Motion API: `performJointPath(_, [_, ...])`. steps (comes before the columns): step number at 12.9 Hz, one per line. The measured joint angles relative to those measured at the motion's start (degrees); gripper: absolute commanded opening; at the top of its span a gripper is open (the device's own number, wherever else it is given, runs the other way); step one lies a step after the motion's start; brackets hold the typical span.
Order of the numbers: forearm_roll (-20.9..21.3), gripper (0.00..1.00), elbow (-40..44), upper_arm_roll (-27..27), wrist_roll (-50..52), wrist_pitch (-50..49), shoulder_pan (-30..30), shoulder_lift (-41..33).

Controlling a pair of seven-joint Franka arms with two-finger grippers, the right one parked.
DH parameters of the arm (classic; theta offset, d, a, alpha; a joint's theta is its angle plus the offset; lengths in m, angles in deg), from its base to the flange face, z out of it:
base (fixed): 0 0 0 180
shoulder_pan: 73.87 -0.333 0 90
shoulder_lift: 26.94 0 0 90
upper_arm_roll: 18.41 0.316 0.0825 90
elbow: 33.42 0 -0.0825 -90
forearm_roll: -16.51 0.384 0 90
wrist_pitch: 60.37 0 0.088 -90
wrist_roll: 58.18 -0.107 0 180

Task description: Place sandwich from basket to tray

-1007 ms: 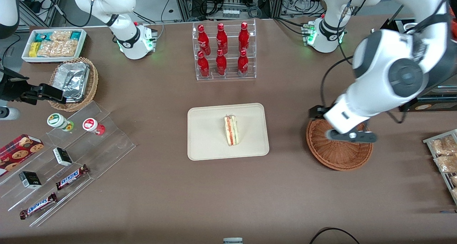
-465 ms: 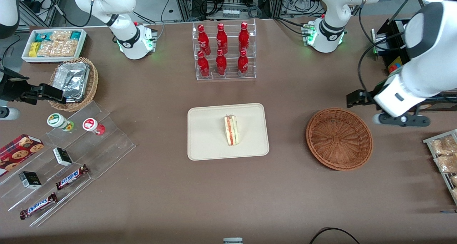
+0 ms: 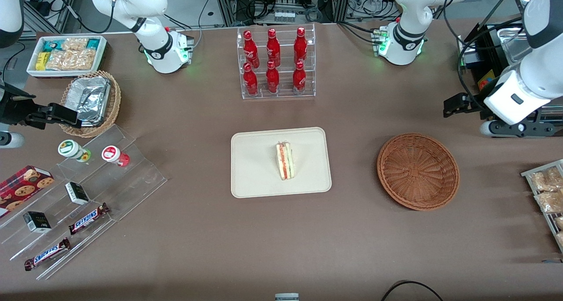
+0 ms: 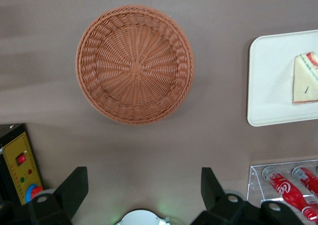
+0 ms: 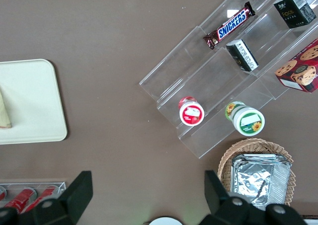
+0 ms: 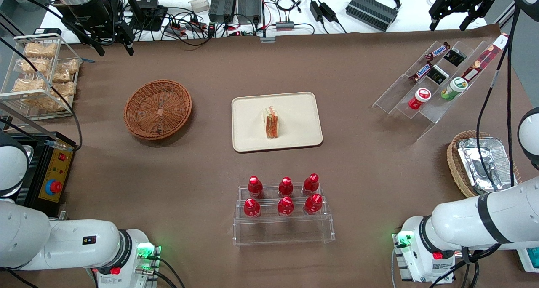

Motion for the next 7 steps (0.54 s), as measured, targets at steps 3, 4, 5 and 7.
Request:
performJointPath(3, [0.8, 1.00, 0.0, -0.4, -0.9, -2.6, -0.7, -1.1])
performJointPath(4, [0.9, 1.00, 0.1, -0.4, -2.2, -3.6, -1.2, -1.5])
performJointPath(5, [1.0, 1.00, 0.4, 0.0, -3.1, -4.8, -1.5, -1.8])
performJointPath(7, [1.0, 1.00, 1.1, 1.1, -4.0, -6.9, -2.0, -2.4])
